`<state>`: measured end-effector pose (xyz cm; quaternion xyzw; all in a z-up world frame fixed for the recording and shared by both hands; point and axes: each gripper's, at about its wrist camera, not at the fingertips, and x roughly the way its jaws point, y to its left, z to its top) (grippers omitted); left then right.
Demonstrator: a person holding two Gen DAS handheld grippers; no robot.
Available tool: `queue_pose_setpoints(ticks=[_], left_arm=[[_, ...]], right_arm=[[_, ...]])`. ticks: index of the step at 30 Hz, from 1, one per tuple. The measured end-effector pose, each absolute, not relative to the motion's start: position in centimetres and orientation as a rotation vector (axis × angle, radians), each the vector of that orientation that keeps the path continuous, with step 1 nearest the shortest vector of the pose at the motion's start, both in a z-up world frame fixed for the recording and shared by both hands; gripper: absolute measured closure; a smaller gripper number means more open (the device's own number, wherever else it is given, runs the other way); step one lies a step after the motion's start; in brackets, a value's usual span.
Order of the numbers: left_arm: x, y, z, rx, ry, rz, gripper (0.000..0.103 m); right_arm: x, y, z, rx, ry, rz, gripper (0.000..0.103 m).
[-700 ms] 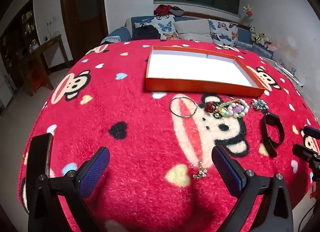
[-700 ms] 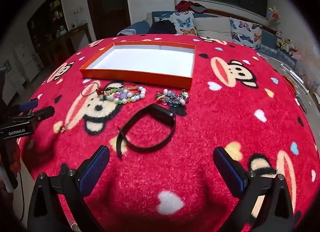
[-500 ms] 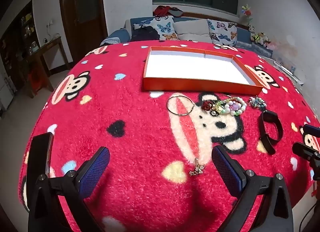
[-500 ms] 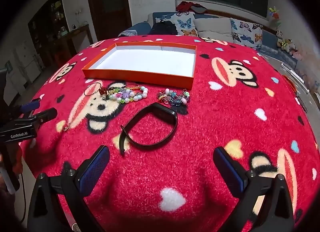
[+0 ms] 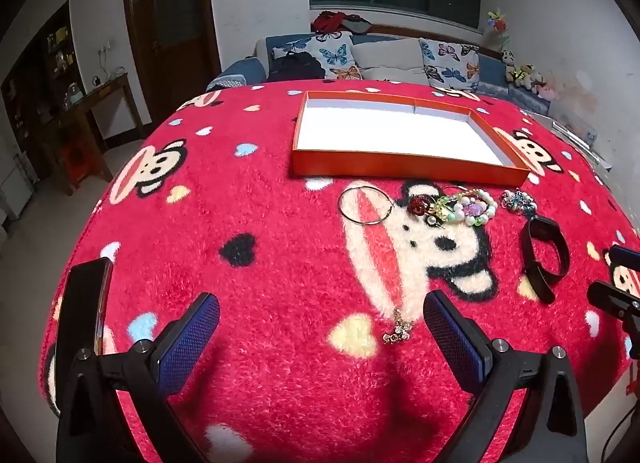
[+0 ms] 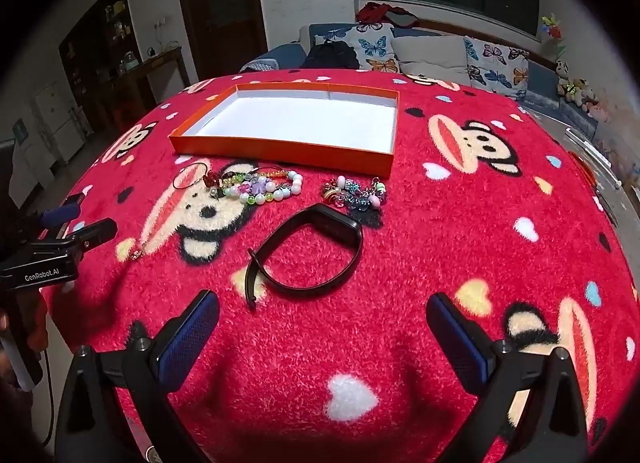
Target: Organize jewelry
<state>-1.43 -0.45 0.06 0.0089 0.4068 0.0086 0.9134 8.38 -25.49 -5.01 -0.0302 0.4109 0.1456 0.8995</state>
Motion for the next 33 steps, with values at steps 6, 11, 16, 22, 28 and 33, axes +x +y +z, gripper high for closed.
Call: queue_pose_setpoints(ticks=[6, 11, 16, 22, 28, 33], left_arm=[[-1.3, -0.7, 0.0, 0.036, 0.837, 0.017, 0.000], [-1.0, -1.0, -0.1, 0.048, 0.839, 0.017, 0.000], [-0.8, -1.3, -0.4, 0.046, 0.844, 0.019, 0.000], [-0.5, -1.3, -0.7, 0.045, 0.849, 0.022, 0.000], [-0.4, -1.3, -0.8, 0.042, 0.850, 0.024, 0.000], [-0.3, -1.2, -0.8, 0.041, 0.849, 0.023, 0.000]], right_arm=[[8.5, -25.5, -5.3, -0.054, 0.857, 0.307, 0.000], [8.7, -25.4, -5.5, -0.053, 0.862, 0.310, 0.000], [8.7, -25.3, -5.6, -0.049, 0.865, 0.314, 0.000], [8.9, -25.1, -5.8, -0.050, 0.871, 0.318, 0.000], [9.0, -25.0, -5.8, -0.050, 0.875, 0.324, 0.000], [9.0, -24.8, -5.9, -0.049, 0.876, 0.326, 0.000]])
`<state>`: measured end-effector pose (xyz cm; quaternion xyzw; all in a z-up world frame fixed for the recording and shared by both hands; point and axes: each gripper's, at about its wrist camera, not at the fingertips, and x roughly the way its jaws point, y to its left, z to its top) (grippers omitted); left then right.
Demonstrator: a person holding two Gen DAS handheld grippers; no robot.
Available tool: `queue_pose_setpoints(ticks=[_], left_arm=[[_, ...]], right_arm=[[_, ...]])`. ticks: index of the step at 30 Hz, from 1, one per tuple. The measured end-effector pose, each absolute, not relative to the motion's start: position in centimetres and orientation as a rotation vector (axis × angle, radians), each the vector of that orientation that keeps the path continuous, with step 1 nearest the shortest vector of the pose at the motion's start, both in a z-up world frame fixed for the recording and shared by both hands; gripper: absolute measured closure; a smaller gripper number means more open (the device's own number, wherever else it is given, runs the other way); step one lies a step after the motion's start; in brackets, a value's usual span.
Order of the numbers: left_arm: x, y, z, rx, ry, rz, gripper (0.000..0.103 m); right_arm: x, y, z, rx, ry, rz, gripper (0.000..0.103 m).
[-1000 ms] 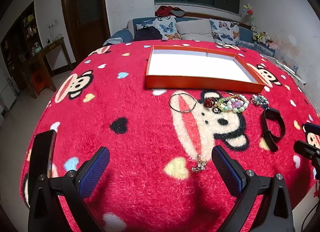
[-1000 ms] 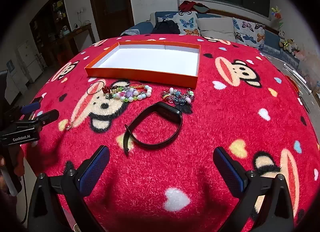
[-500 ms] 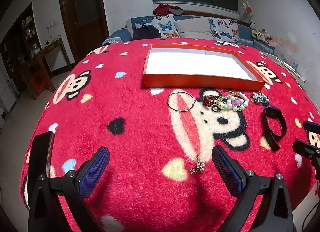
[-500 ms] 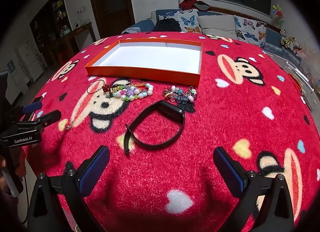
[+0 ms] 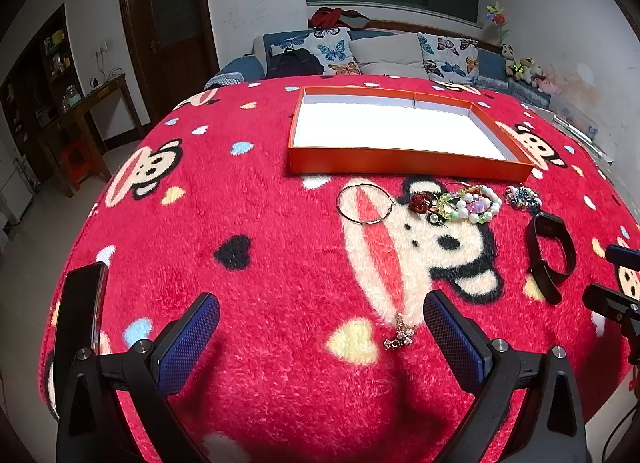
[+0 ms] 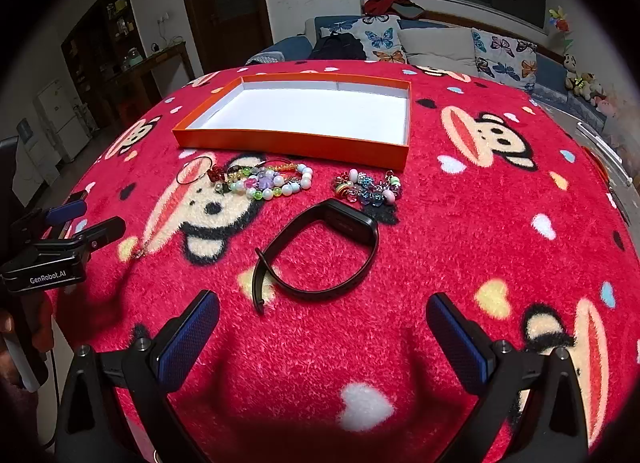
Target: Organize jewelry
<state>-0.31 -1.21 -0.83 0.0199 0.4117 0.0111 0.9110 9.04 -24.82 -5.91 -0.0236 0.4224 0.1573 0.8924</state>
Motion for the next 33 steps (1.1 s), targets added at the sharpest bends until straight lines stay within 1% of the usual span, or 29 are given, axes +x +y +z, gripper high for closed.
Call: queue_pose_setpoints(ticks=[33], left_arm=[[0.0, -0.4, -0.8, 0.024, 0.846, 0.017, 0.000]], right_arm=[[10.5, -24.6, -6.4, -0.003, 0.915, 0.342, 0.000]])
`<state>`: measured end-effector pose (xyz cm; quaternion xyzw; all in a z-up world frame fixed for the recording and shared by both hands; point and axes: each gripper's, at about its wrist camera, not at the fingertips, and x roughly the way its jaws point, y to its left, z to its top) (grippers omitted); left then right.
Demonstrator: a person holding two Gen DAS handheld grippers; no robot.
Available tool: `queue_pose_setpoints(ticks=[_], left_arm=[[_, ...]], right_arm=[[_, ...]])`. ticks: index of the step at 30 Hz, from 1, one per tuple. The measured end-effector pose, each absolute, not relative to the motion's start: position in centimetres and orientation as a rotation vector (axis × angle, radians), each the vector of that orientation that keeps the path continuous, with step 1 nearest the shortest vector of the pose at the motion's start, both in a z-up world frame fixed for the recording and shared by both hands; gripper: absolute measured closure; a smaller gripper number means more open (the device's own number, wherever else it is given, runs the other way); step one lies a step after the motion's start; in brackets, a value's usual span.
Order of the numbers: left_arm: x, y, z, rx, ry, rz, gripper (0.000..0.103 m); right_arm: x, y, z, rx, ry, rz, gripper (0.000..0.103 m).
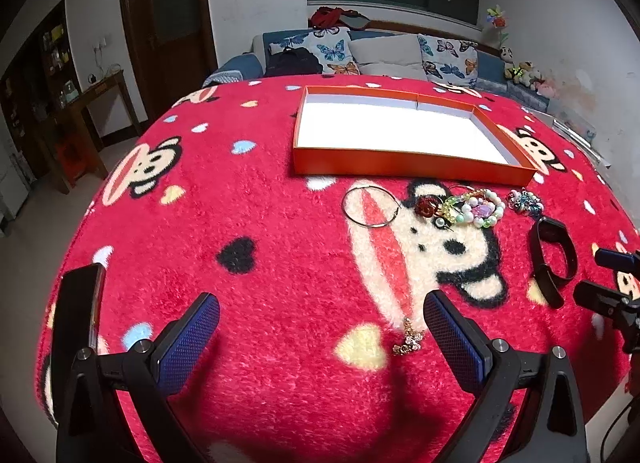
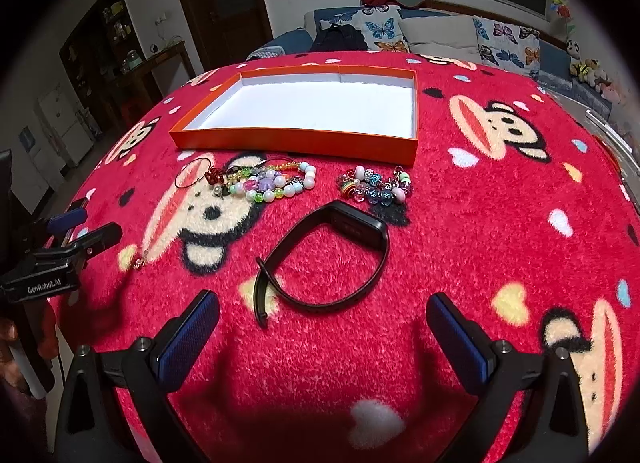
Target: Organize jewelry
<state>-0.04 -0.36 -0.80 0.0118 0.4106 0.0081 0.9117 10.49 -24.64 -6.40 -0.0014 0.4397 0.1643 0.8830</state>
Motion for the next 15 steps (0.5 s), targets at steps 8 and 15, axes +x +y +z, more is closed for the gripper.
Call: queue_pose_setpoints(ticks=[8, 15], left_arm=[[0.2, -0.3, -0.9, 0.028, 0.840, -0.002, 0.000], [0.4, -0.2, -1.3, 0.033, 0.839, -0.055, 0.000]], right_arm=[[12.2, -24.9, -6.5, 0.114, 0.951, 0.323, 0.000], [13.7, -24.2, -7.1, 0.133, 0.975, 0.262, 0.000]])
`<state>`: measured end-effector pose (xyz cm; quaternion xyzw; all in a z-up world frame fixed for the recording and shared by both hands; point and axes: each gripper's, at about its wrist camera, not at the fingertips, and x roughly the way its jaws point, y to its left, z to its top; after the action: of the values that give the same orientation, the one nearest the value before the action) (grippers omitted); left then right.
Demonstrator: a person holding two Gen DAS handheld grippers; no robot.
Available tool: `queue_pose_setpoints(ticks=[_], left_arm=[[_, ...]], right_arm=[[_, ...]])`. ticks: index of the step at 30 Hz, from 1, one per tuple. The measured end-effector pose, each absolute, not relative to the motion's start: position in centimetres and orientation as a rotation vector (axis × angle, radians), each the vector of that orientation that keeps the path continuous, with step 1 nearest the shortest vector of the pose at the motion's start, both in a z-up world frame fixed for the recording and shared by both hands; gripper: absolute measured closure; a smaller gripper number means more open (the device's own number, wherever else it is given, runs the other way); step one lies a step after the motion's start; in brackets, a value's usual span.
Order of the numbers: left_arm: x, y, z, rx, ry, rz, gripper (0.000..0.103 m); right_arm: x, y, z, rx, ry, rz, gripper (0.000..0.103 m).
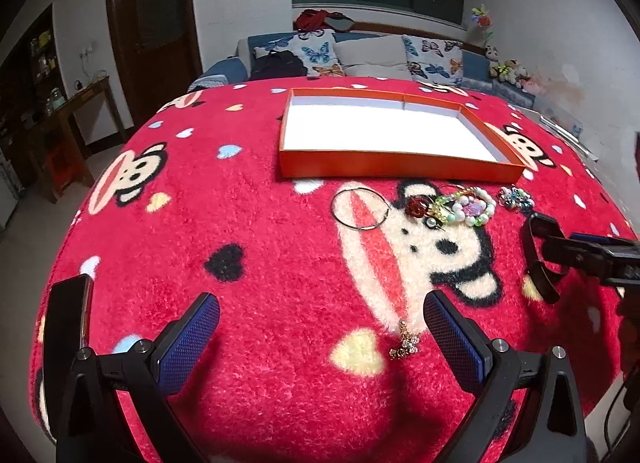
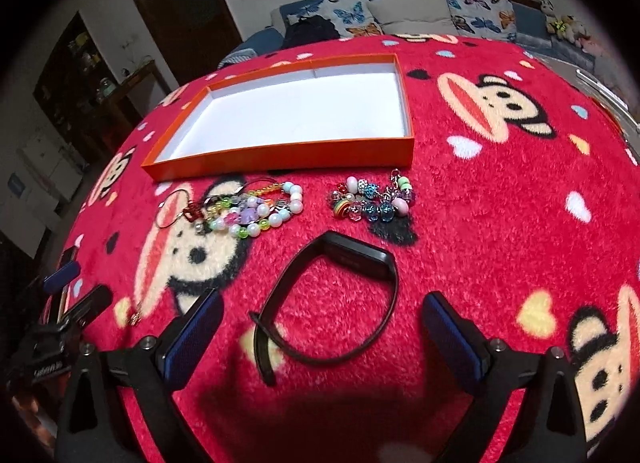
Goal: Organize jewelry
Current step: 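Grasp the small gold charm with the left tool while the right tool grasps the black watch band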
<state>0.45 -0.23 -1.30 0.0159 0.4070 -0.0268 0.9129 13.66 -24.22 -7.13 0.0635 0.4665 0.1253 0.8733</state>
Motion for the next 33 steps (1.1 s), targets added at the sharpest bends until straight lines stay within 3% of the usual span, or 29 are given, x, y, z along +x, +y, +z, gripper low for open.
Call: queue_pose_setpoints(ticks=[7, 11, 18, 22, 29, 33], left_arm=[[0.0, -0.7, -1.8, 0.059, 0.839, -0.152, 0.000], [-0.3, -1.0, -2.3, 0.058, 0.850, -0.207, 0.000], [-0.2, -2.2, -3.2, 0.078, 0.874, -0.304, 0.032], [0.0, -3.1, -3.8, 0.104, 0.887, -0.358, 0.057], [0.0, -2.9, -3.8, 0.106, 0.889, -0.410, 0.078], [-0.4, -3.0, -3.7, 0.121, 0.887, -0.439, 0.081]], right_arm=[[14.9, -24.1, -7.8, 0.125, 0.993, 0.203, 0.005], [15.1, -23.7, -7.9, 0.074, 0.988, 0.180, 0.014], [15.2, -23.7, -7.9, 0.060, 0.977, 0.190, 0.019], [15.1, -23.8, -7.9, 0.061, 0.973, 0.203, 0.023], [15.1, -23.7, -7.8, 0.060, 0.973, 0.219, 0.026], [15.2, -23.6, -7.9, 0.051, 0.968, 0.221, 0.026]])
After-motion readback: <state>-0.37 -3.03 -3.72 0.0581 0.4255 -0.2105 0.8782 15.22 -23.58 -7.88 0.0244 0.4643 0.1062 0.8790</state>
